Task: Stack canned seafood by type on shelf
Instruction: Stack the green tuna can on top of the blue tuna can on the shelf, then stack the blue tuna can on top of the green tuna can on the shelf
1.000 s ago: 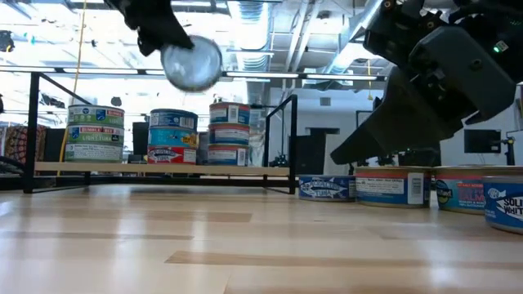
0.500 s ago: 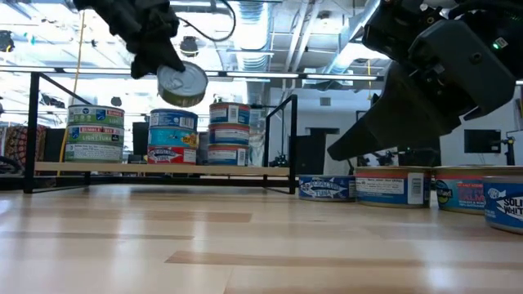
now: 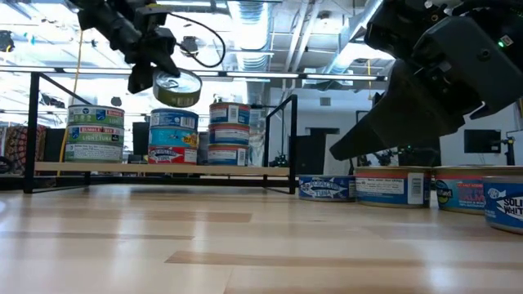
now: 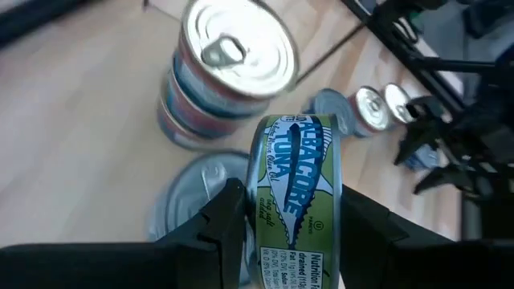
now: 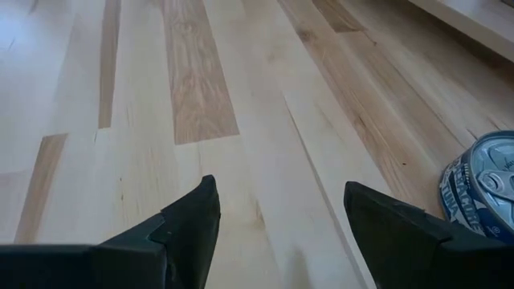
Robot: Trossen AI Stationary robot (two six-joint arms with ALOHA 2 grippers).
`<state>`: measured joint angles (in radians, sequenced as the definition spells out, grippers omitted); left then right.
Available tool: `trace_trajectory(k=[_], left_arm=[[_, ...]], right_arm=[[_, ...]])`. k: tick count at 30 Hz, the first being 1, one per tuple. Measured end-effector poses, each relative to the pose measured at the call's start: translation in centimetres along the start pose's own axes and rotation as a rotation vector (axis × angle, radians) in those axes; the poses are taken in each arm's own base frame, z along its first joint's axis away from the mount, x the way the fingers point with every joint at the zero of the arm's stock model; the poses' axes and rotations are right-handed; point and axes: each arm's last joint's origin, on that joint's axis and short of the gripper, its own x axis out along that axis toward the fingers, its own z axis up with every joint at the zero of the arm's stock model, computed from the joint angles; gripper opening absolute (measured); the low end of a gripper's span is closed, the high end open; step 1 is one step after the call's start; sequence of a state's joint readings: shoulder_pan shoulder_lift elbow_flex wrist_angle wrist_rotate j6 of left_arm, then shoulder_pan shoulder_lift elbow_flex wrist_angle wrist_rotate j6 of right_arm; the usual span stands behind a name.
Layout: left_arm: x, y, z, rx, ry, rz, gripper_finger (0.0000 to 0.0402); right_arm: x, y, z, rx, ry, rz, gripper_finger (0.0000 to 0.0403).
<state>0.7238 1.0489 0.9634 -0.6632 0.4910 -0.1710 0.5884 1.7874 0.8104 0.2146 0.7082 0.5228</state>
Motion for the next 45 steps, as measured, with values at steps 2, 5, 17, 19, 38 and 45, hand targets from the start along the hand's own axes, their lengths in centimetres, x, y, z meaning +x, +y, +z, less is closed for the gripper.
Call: trace_trajectory(k=[2,5,17,19,38,45], left_arm=[[-0.2,0.4,-0.1,-0.027,0.014,-0.016,0.0140],[-0.3,1.0,-0.2,-0.041,0.032,-0.015,0.0141],[2.5,2.8,0.2,-0.068,0.118,-0.127,0.0141],[2.6,2.9,0.2,-0.064,0.125,-0.138,0.0144],[1.1,2.4,1.2,0.090,0.082,0.050,0.0253],[-1.4,-1.4,2.1,0.307,-0.096,0.063,0.0251]], right_arm=[[0.0,0.0,0.0,0.000,0.000,0.000,0.0291],[0.0,0.0,0.0,-0.001,-0.003,0.002,0.0291],[0.0,0.0,0.0,0.002,-0.004,0.003,0.0291],[0.0,0.0,0.0,0.002,-0.004,0.003,0.0291],[0.0,0.0,0.1,-0.002,-0.004,0.002,0.0291],[-0.1,0.1,0.0,-0.006,-0.009,-0.002,0.0291]])
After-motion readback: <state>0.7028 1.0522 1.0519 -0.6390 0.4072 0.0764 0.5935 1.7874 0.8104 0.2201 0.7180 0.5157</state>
